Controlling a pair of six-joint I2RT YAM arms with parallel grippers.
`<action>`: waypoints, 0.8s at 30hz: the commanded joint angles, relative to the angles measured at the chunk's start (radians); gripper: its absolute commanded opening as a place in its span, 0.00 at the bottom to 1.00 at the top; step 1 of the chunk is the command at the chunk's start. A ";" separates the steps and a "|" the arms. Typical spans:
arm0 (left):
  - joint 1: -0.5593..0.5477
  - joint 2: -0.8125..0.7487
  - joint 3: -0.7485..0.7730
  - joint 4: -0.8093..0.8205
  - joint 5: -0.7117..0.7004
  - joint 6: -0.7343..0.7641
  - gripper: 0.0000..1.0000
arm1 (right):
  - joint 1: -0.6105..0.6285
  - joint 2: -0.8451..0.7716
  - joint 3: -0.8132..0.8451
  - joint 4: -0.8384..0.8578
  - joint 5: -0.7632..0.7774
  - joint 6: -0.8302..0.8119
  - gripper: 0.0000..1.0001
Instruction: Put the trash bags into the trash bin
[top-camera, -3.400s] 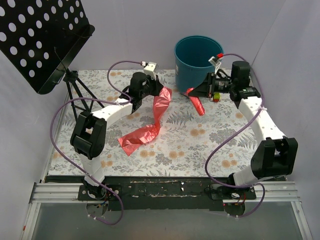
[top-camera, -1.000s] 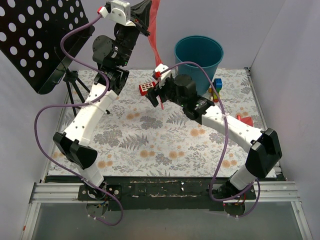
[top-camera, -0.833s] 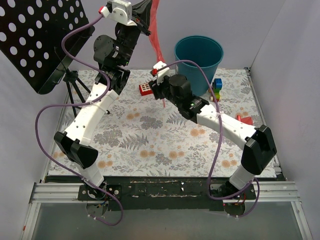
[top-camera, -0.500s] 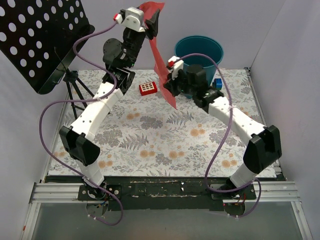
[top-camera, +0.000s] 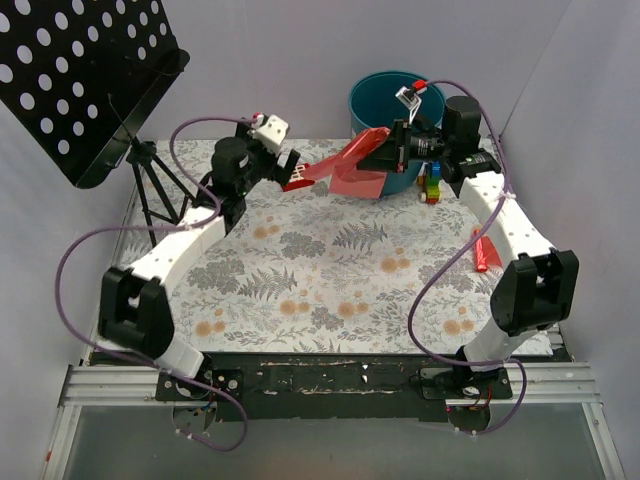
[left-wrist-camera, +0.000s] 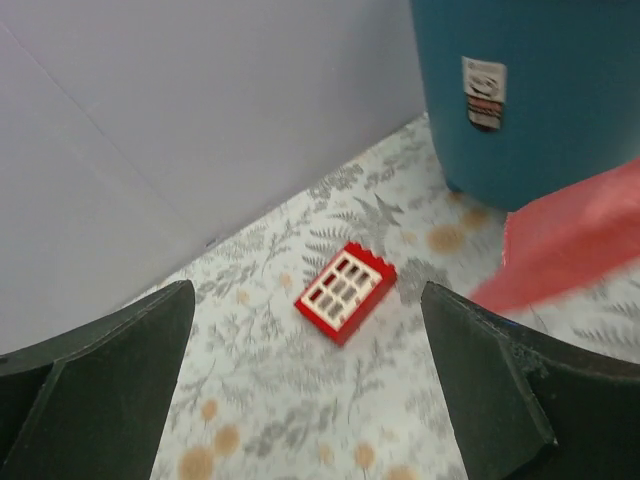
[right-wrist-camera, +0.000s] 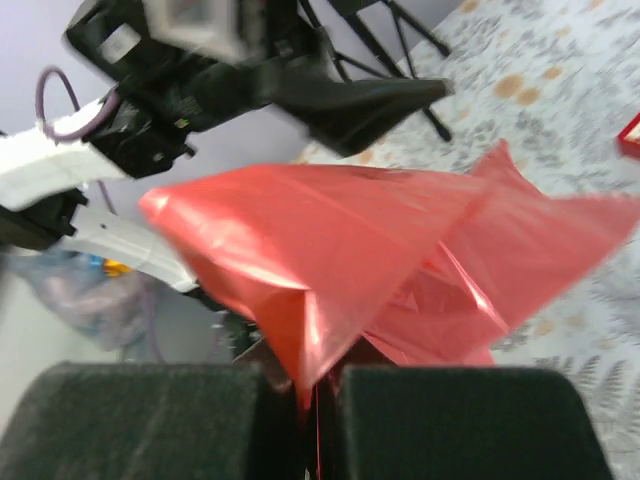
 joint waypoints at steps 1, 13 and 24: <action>-0.010 -0.387 -0.156 -0.102 0.068 0.074 0.98 | -0.026 0.059 0.025 0.139 -0.167 0.288 0.01; -0.197 -0.459 -0.280 -0.154 0.455 -0.005 0.96 | -0.075 0.076 0.085 -0.013 0.059 0.441 0.01; -0.157 -0.132 -0.033 -0.078 0.605 -0.408 0.93 | -0.099 0.034 0.031 0.024 0.022 0.423 0.01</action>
